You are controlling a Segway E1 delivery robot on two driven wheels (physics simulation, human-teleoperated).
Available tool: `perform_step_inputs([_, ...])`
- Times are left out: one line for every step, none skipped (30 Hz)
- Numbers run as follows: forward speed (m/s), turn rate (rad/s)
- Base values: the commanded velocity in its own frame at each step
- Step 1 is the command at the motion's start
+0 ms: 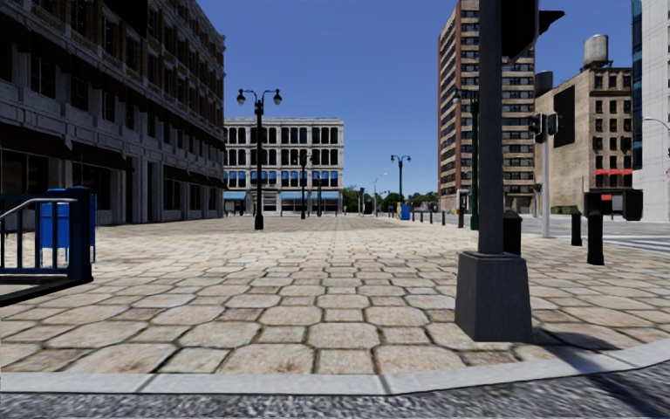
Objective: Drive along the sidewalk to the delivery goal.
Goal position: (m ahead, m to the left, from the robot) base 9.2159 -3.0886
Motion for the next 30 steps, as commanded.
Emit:
perform_step_inputs([1.98,0.00])
perform_step_inputs([1.98,0.00])
perform_step_inputs([1.98,0.00])
perform_step_inputs([1.98,-0.04])
perform_step_inputs([1.98,-0.04])
perform_step_inputs([1.98,-0.05])
perform_step_inputs([1.98,-0.06])
perform_step_inputs([1.98,-0.06])
perform_step_inputs([1.98,-0.06])
perform_step_inputs([1.98,-0.06])
perform_step_inputs([1.97,-0.06])
perform_step_inputs([1.97,-0.06])
perform_step_inputs([1.94,-0.06])
perform_step_inputs([1.90,-0.06])
perform_step_inputs([1.83,-0.06])
perform_step_inputs([1.83,-0.06])
perform_step_inputs([1.80,-0.06])
perform_step_inputs([1.79,-0.06])
perform_step_inputs([1.79,-0.12])
perform_step_inputs([1.79,-0.12])
perform_step_inputs([1.77,-0.18])
perform_step_inputs([1.73,-0.23])
perform_step_inputs([1.73,-0.23])
perform_step_inputs([1.62,-0.35])
perform_step_inputs([1.51,-0.41])
perform_step_inputs([1.45,-0.43])
perform_step_inputs([1.45,-0.43])
perform_step_inputs([1.43,-0.43])
perform_step_inputs([1.43,-0.43])
perform_step_inputs([1.43,-0.43])
